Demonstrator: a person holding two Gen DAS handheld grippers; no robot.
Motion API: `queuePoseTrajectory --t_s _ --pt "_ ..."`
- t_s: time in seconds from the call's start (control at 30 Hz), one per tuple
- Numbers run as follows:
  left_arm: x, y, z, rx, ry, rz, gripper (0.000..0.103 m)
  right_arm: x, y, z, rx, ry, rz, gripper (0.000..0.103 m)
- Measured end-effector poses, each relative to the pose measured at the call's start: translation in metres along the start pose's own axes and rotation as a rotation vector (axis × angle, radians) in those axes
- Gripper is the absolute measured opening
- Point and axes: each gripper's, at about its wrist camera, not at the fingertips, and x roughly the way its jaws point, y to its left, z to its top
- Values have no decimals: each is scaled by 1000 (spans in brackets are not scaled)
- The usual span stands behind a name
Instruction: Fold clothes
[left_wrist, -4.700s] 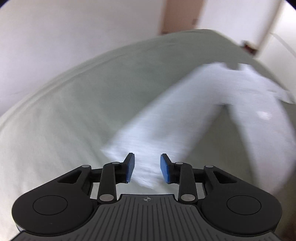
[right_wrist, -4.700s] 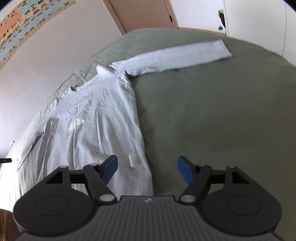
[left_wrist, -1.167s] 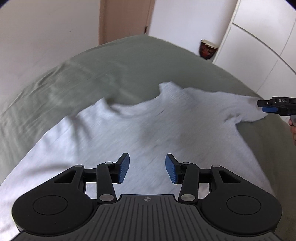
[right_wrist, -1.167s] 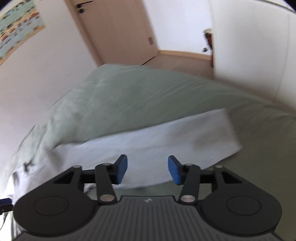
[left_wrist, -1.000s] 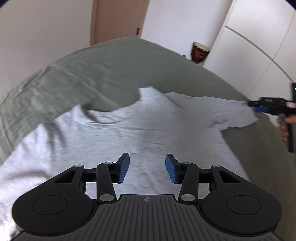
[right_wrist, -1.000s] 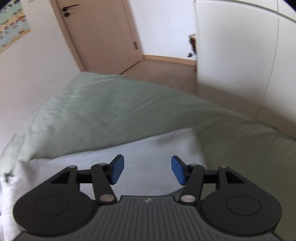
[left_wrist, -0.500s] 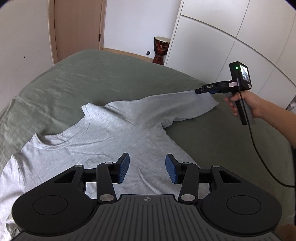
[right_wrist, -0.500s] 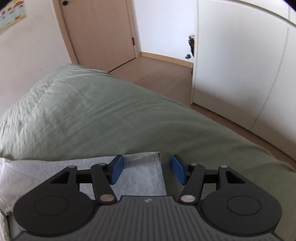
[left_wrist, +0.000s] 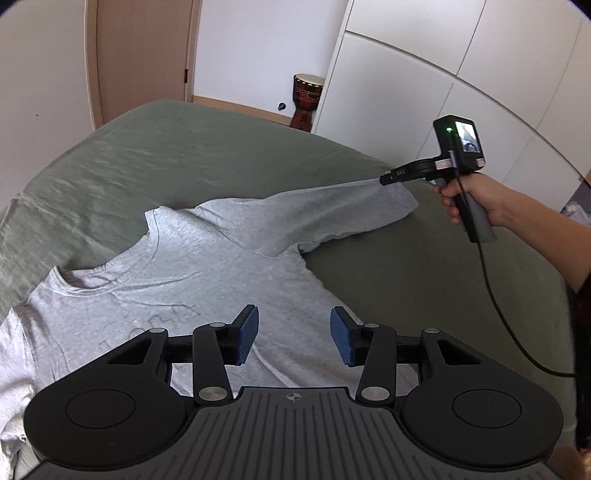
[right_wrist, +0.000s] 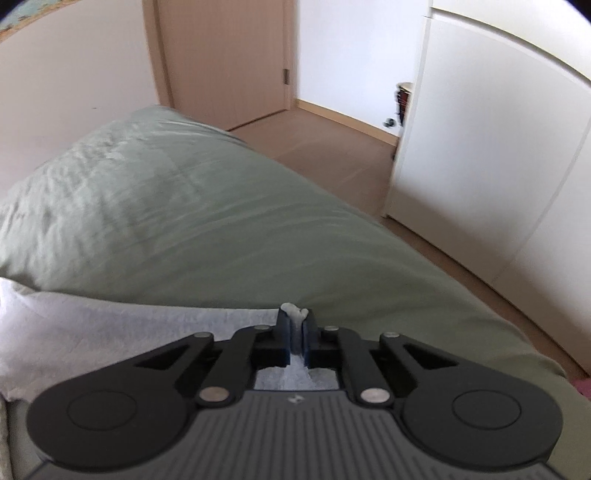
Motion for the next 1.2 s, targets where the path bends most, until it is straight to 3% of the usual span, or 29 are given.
queuePoseTrajectory --t_s 0.17,0.27,0.33,0.4,0.43,0.5,0.57,0.7,0.83,0.93,0.97,1.1,1.2 --pt "-5 4 -9 -23 3 -14 42 5 0 -3 45 34 -57 11" --pt "-9 9 -15 -30 2 -17 42 -5 6 3 28 4 -87 44" --pt "-9 12 -17 -36 -1 -19 42 -18 10 8 22 -59 -91 46" --pt "-7 16 -19 -52 -6 -31 42 -31 19 18 44 -103 27 46" --pt "-6 17 -20 -60 -5 -42 42 -34 31 25 39 -94 136 46" --pt "-5 18 -21 -67 0 -62 42 -33 58 34 -15 -58 274 46" --pt "-6 18 -21 -60 3 -70 42 -32 103 41 -152 -18 372 44" --pt "-11 23 -21 -56 -4 -75 42 -24 186 54 -380 56 460 41" --pt "-15 30 -23 -74 -15 -83 42 -17 241 57 -520 107 508 41" --pt "-15 35 -26 -90 -17 -95 42 -8 267 49 -628 160 472 41" --pt "-16 36 -27 -93 -16 -98 42 -3 273 47 -643 169 467 39" --pt "-14 42 -31 -110 -8 -110 42 14 290 41 -678 209 474 3" --pt "-12 46 -32 -115 -1 -114 42 14 290 42 -660 211 456 2"
